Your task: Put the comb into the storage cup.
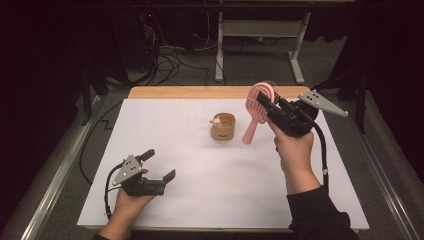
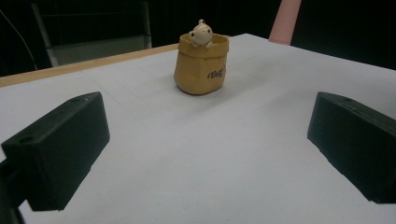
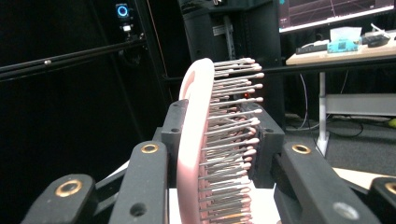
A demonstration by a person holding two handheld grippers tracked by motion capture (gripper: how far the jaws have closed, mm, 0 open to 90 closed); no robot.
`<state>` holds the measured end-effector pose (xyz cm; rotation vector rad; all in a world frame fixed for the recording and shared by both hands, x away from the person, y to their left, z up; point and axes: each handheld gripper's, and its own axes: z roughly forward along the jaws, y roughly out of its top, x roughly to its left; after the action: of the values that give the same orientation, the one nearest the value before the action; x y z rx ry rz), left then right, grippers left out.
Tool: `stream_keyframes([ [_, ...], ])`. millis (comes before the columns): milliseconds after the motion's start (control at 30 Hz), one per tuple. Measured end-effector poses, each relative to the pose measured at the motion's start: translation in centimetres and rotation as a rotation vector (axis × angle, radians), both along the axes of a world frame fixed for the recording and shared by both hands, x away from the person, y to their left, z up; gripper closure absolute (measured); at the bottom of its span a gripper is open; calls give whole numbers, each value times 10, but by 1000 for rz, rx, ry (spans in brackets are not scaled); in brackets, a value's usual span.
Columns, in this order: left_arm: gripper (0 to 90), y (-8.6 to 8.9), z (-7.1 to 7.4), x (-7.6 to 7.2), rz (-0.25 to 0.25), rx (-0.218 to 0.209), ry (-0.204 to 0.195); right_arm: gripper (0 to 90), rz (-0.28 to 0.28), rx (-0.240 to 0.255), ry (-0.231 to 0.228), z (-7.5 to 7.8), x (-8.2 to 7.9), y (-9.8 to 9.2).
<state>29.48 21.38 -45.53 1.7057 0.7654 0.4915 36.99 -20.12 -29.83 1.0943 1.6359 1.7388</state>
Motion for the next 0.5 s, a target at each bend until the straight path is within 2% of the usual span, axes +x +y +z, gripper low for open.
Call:
stream_keyframes([
  [500,0,-2,0,-2,-13,-2,-6,669,-8,14,-51,18,18,24],
])
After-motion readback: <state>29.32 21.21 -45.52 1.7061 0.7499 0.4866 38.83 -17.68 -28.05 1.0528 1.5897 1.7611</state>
